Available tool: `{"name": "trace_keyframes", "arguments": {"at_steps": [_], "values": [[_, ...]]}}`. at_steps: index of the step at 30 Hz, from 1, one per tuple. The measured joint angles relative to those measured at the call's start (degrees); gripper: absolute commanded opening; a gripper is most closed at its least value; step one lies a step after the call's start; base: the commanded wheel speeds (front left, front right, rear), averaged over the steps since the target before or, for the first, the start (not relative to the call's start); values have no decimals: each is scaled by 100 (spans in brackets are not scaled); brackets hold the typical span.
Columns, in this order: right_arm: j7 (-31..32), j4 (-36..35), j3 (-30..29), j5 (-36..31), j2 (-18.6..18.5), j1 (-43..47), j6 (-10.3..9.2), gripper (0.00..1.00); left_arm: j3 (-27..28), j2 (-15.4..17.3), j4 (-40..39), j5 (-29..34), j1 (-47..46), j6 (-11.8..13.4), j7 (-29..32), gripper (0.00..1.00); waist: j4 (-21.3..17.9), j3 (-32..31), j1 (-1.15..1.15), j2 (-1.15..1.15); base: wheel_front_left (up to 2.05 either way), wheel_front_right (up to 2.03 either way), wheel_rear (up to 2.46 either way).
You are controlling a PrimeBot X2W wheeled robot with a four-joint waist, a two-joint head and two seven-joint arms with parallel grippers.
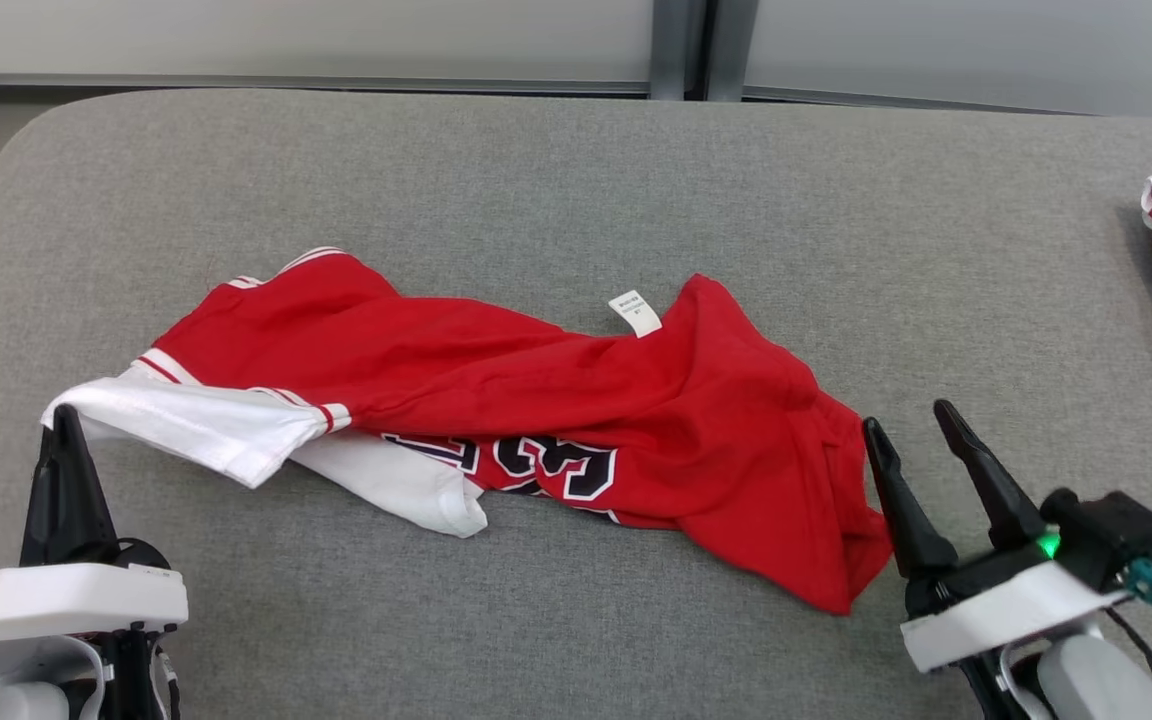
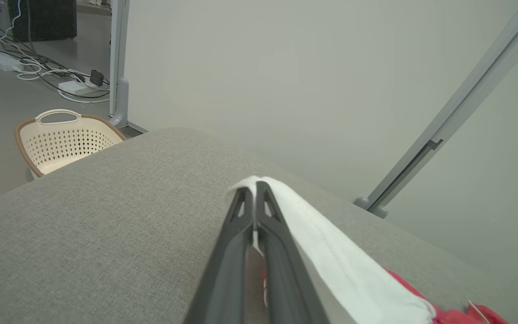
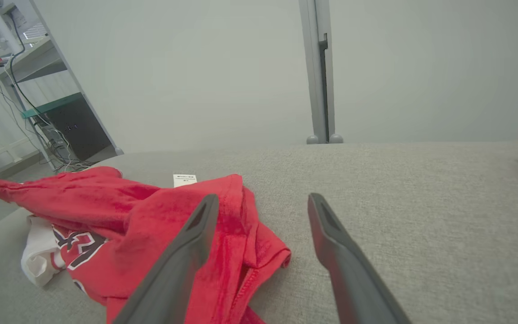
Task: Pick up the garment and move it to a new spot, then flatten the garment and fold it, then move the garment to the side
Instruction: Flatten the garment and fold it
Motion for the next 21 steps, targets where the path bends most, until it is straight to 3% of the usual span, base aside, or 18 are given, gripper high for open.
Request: {"name": "trace_keyframes", "arguments": {"at_steps": [1, 2, 6, 12, 21], "values": [[0, 131, 231, 194, -158, -192, 0, 100, -21, -9, 22, 0, 1, -5, 2, 0, 20, 22, 0, 0, 0, 0, 0], [149, 452, 738, 622, -542, -693, 0, 100, -55, -27, 51, 0, -2, -9, -1, 0, 68, 62, 0, 0, 0, 0, 0], [1103, 845, 1559, 1511, -1057, -1972, -4, 100, -190, -96, 134, 5, -109, -44, -9, 0, 203, 130, 0, 0, 0, 0, 0], [2859, 1360, 2306, 3034, -1258, -3310, -4, 100, -378, -181, 270, 62, -321, -105, -52, 0, 497, 265, 0, 0, 0, 0, 0], [4830, 2140, 2798, 4066, -1641, -4429, -4, 100, -593, -319, 480, 66, -581, -214, -111, 0, 968, 547, 0, 0, 0, 0, 0]]}}
